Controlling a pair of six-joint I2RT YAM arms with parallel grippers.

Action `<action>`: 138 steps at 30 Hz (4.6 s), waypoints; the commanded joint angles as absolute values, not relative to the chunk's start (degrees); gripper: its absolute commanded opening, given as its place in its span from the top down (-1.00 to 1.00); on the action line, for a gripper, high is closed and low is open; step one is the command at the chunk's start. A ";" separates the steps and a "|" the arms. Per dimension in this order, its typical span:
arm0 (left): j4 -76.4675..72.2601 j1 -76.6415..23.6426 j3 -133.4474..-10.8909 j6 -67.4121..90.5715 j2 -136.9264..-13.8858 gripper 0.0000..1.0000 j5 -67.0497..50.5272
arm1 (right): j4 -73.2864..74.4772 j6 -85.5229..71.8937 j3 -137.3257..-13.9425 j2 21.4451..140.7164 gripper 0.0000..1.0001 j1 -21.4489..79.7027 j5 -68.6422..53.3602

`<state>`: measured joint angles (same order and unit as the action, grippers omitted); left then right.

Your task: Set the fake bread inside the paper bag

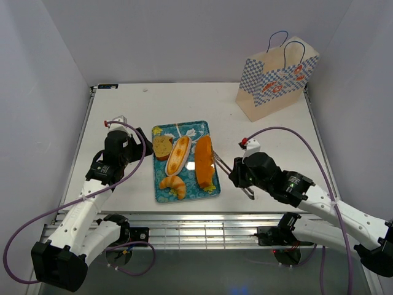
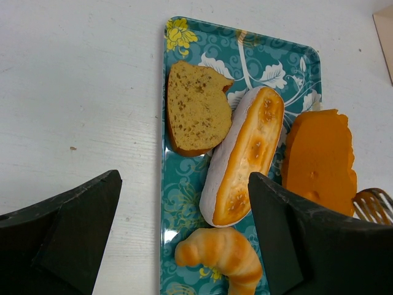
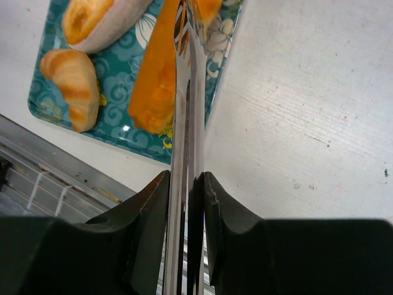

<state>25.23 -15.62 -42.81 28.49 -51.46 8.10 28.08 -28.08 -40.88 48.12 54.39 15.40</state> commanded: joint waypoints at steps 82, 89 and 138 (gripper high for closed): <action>25.40 -16.00 -43.07 27.95 -51.42 -0.89 5.89 | 20.56 -25.85 -47.28 47.54 0.54 45.00 10.55; 25.31 -16.00 -43.07 27.95 -51.50 -0.89 6.06 | 20.13 -21.01 -47.99 50.10 0.59 46.23 7.65; 25.49 -16.00 -43.07 27.77 -51.15 -0.89 5.98 | 12.66 -18.37 -41.93 59.94 0.03 63.63 -3.69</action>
